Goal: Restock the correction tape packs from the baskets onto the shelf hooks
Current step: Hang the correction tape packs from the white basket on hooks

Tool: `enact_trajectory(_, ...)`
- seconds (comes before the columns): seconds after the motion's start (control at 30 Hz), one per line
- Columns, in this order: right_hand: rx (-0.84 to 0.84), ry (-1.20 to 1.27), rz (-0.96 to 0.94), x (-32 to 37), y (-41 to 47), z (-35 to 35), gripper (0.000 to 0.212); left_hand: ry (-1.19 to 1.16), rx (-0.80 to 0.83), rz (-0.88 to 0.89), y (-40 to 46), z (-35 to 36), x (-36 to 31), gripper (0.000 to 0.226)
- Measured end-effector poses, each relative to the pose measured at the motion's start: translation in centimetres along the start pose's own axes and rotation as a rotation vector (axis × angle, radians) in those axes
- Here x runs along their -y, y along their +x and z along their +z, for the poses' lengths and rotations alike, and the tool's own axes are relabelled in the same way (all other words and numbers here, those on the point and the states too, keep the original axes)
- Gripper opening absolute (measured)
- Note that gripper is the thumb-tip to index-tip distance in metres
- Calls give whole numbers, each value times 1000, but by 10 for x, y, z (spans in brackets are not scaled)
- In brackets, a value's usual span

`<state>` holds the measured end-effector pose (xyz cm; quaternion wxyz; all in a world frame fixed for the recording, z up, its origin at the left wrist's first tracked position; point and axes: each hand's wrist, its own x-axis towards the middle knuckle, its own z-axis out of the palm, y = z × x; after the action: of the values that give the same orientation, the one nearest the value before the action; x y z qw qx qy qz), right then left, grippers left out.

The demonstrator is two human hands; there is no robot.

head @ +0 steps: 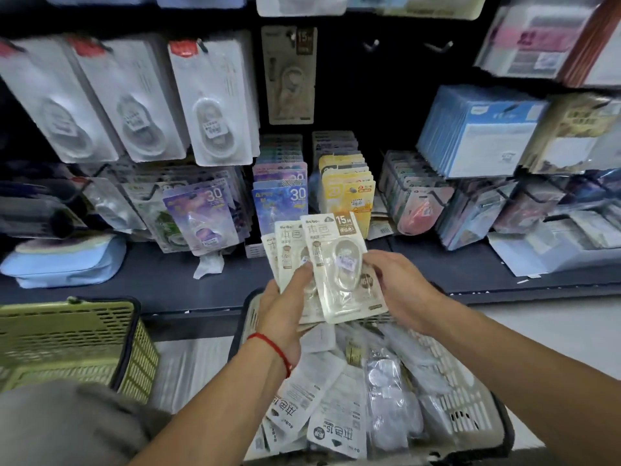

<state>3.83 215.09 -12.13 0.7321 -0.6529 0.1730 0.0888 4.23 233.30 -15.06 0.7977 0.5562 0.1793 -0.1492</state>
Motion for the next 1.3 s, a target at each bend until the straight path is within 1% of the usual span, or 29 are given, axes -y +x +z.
enact_trajectory(0.07, 54, 65, -16, 25, -1, 9, 35, -49, -11, 76, -6, 10, -18, 38)
enact_trajectory(0.1, 79, 46, -60, 38, -1, 11, 36, -71, -13, 113, -10, 15, -27, 38)
enact_trajectory(0.2, 150, -140, -281, 72, 0, 15, 32, -72, -29, 269, -24, 24, -56, 48)
enact_trajectory(0.27, 192, -128, -371, 94, 2, 18, 36, -24, -27, 412, -33, 28, -80, 44)
enact_trajectory(0.33, 174, -50, -471, 114, 5, 22, 37, 9, -21, 538, -37, 29, -110, 46)
enact_trajectory(0.37, 151, -46, -535, 124, 8, 25, 37, 23, -43, 597, -36, 27, -127, 47)
enact_trajectory(0.43, 96, -145, -670, 139, 16, 33, 33, 58, -103, 727, -32, 20, -160, 43)
enact_trajectory(0.5, 57, -240, -746, 151, 22, 43, 28, 108, -165, 853, -27, 11, -181, 43)
enact_trajectory(0.57, 31, -266, -772, 157, 27, 52, 36, 161, -233, 931, -23, 2, -184, 46)
enact_trajectory(0.63, 2, -252, -779, 158, 35, 60, 46, 181, -281, 941, -18, -5, -178, 44)
enact_trajectory(0.7, -34, -228, -770, 156, 40, 64, 47, 177, -287, 923, -14, -9, -173, 40)
enact_trajectory(0.77, -65, -218, -774, 153, 43, 64, 42, 184, -288, 932, -12, -12, -173, 41)
enact_trajectory(0.9, -102, -192, -789, 156, 45, 64, 23, 138, -277, 928, -9, -14, -173, 42)
enact_trajectory(1.03, -116, -258, -816, 155, 47, 66, 19, 106, -249, 914, -9, -12, -170, 37)
enact_trajectory(1.1, -135, -297, -781, 154, 50, 67, 28, 96, -236, 909, -9, -12, -169, 36)
enact_trajectory(1.13, -162, -350, -754, 153, 52, 67, 38, 94, -232, 905, -9, -12, -169, 37)
enact_trajectory(1.2, -275, -531, -734, 150, 54, 68, 59, 71, -196, 877, -10, -10, -169, 42)
enact_trajectory(1.23, -317, -600, -759, 149, 53, 70, 60, 50, -164, 853, -10, -8, -169, 46)
enact_trajectory(1.27, -310, -622, -795, 147, 52, 72, 54, 30, -127, 827, -10, -7, -168, 50)
enact_trajectory(1.3, -248, -619, -820, 146, 51, 75, 47, 18, -96, 800, -8, -4, -166, 54)
